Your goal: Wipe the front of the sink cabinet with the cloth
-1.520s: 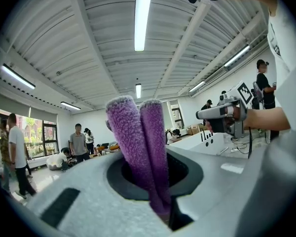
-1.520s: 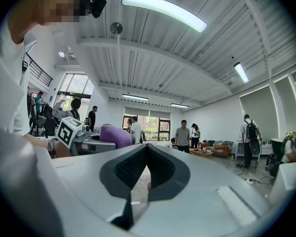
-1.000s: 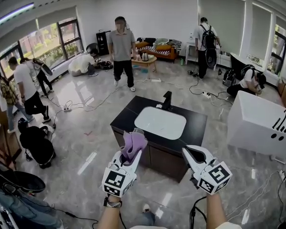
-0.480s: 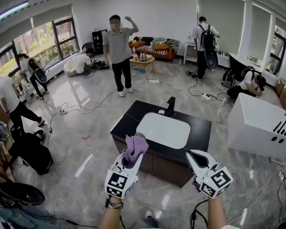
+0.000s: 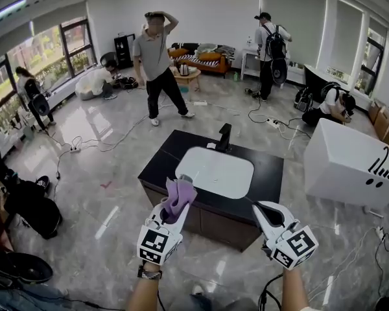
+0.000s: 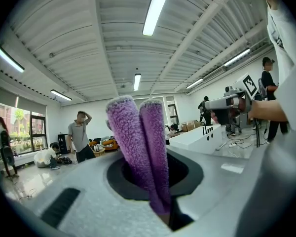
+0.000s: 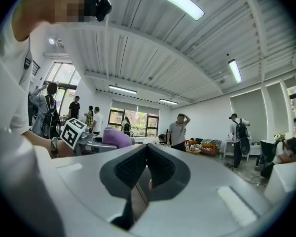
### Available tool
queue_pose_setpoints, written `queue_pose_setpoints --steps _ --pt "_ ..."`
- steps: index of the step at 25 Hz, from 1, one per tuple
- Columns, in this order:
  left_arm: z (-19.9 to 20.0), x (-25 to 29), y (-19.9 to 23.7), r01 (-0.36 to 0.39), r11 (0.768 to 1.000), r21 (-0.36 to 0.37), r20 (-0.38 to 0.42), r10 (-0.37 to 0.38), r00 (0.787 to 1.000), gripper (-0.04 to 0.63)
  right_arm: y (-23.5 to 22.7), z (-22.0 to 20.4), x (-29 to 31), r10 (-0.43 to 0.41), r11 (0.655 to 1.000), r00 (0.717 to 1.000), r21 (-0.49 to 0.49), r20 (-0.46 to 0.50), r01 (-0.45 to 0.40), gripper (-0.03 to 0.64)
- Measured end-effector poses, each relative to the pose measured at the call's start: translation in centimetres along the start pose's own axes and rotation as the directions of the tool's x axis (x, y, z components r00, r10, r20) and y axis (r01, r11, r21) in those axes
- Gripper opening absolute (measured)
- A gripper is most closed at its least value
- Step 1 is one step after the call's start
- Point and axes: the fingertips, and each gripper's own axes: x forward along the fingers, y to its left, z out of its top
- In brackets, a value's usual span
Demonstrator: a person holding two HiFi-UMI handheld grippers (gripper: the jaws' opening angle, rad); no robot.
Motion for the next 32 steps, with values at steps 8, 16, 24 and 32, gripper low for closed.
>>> queue_pose_setpoints --steps 8,16,24,32 --pt "-10.6 5.4 -3.9 0.003 1.0 -0.024 0.006 -0.003 1.0 0.049 -3.3 -11.8 -2.2 -0.02 1.0 0.999 0.001 -0.034 0.02 0.006" --pt "-23.8 9.4 -7.1 0.007 0.999 -0.033 -0.021 -0.008 1.0 0.049 -4.8 -24.4 -3.3 -0.014 1.0 1.0 0.009 -0.027 0.014 0.006" --pt "-37.1 13.4 -5.3 -0.009 1.0 -0.019 -0.065 0.008 0.998 0.049 -5.3 -37.2 -1.6 -0.022 0.999 0.999 0.025 -0.038 0.023 0.006" --pt "-46.8 16.3 -3.6 -0.041 0.999 -0.018 -0.062 0.04 0.997 0.049 -5.3 -47.0 -0.9 -0.038 0.999 0.999 0.009 -0.038 0.039 0.006"
